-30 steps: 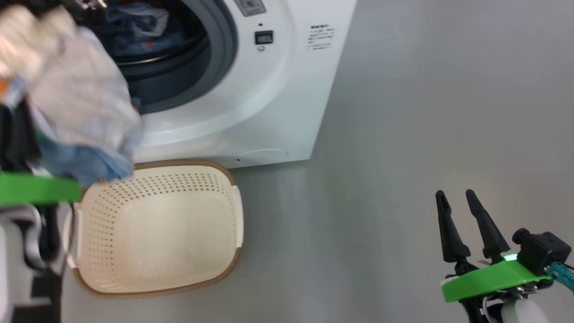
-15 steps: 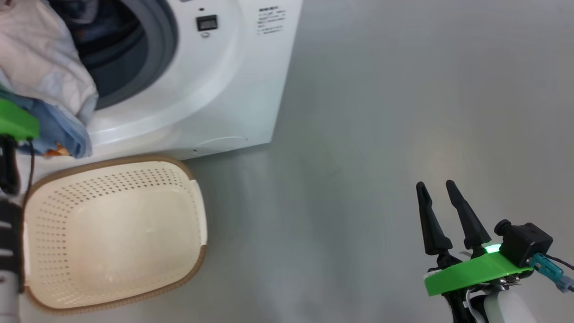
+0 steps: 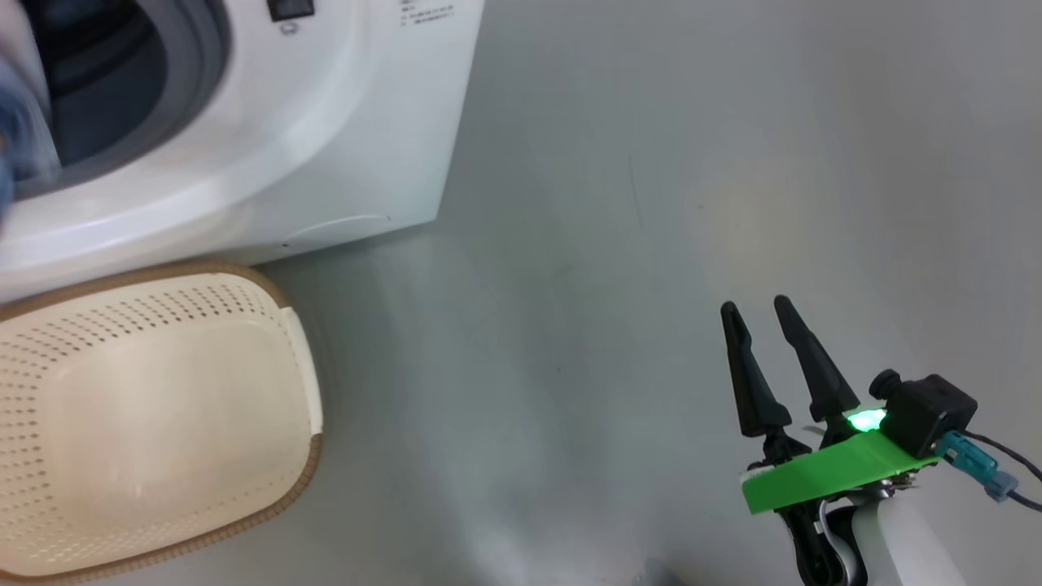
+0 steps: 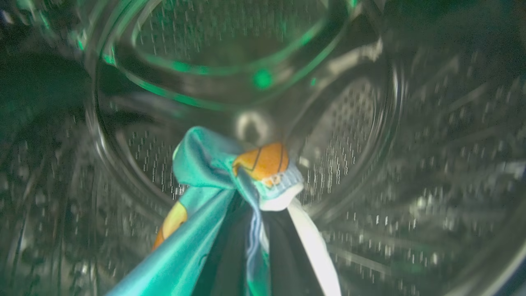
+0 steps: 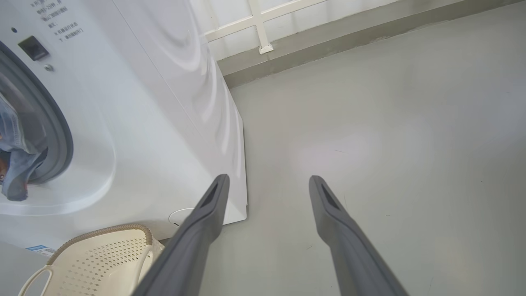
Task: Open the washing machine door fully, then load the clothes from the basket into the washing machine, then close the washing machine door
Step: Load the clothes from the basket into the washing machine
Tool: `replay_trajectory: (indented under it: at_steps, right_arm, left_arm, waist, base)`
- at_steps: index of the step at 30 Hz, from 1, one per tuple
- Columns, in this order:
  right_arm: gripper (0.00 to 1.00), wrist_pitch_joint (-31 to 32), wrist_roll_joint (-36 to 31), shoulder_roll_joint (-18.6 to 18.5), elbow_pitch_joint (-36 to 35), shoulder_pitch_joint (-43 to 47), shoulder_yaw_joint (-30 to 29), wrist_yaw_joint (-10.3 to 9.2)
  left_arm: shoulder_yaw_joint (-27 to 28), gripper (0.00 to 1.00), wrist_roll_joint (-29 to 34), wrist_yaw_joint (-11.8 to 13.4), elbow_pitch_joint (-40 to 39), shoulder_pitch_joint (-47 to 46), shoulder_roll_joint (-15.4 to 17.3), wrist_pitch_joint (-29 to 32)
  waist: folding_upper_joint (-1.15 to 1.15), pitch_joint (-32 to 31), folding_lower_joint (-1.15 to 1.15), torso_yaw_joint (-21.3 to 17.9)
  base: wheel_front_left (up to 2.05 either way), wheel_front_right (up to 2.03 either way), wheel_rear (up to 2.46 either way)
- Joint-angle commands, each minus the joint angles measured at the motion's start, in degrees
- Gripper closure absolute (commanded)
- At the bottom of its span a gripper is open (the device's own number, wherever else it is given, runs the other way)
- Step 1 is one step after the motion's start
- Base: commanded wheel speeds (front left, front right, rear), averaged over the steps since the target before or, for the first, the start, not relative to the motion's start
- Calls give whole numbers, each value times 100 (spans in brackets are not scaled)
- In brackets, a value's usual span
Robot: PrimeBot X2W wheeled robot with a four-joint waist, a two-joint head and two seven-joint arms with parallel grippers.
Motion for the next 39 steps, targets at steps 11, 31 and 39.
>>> replay_trajectory:
  at_steps: [11,31,39]
  right_arm:
    - [0,-27,175,-1,-154,-145,205,9]
    - [0,-27,47,-1,-116,-206,133,9]
    - [0,-27,-147,-1,-110,-164,-30,9]
  left_arm:
    - [538,0,443,12,-468,109,278,-33]
    - [809,0,456,-11,42,701,-103,-33]
    - [975,0,423,-22,-446,1540,-472,-33]
  waist:
    - [0,299,0,-116]
    - [0,140,0,110]
    - [0,-65,0,360]
  base:
    - [0,0,0]
    - [0,0,0]
    - [0,0,0]
